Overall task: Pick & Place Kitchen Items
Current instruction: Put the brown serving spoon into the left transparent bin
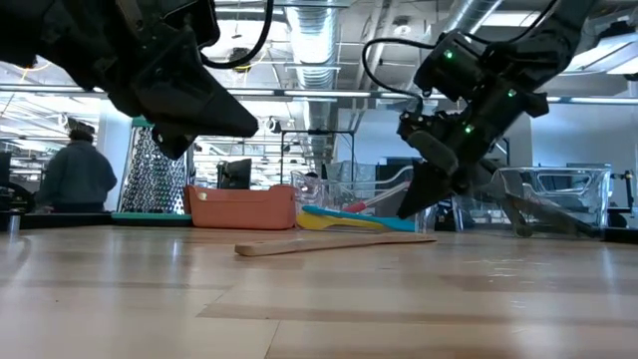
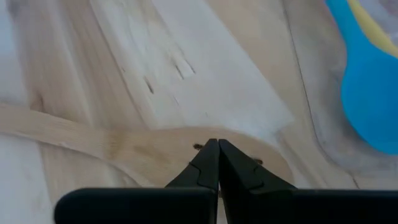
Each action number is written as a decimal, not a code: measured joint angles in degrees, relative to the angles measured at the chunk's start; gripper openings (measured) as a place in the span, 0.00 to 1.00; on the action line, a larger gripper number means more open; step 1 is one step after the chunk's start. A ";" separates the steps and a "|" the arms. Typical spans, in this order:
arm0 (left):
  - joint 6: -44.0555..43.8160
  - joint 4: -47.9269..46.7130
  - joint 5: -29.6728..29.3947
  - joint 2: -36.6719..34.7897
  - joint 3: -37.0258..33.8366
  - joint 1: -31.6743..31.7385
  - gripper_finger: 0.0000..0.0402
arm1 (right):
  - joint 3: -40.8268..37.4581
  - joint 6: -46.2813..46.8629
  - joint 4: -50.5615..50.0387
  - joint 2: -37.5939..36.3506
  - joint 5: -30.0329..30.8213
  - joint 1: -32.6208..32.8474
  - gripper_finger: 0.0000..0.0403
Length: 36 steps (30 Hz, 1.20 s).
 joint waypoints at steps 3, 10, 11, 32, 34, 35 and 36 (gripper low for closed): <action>-0.01 0.34 0.00 0.56 0.00 -0.04 0.00 | -0.07 1.01 -0.62 0.12 -0.09 0.00 0.00; 0.23 0.38 -0.01 0.61 -0.02 0.33 0.00 | 0.28 3.51 -0.09 3.94 -1.28 1.38 0.00; 0.25 0.34 -0.01 0.61 -0.02 0.35 0.00 | 0.33 4.13 0.02 4.61 -1.11 1.70 0.00; 1.83 0.10 2.13 0.58 -0.02 0.62 0.00 | 0.28 20.62 -12.90 -0.97 0.33 14.83 0.00; 1.58 0.13 2.13 0.58 -0.02 0.35 0.00 | 1.28 20.95 -14.19 -0.85 1.32 15.75 0.00; 1.51 0.13 2.14 0.58 -0.02 0.27 0.00 | 2.14 20.78 -15.19 -0.73 1.50 16.20 0.00; 1.45 0.20 2.37 0.58 -0.02 0.13 0.00 | 3.09 20.06 -16.25 -0.63 1.53 16.68 0.00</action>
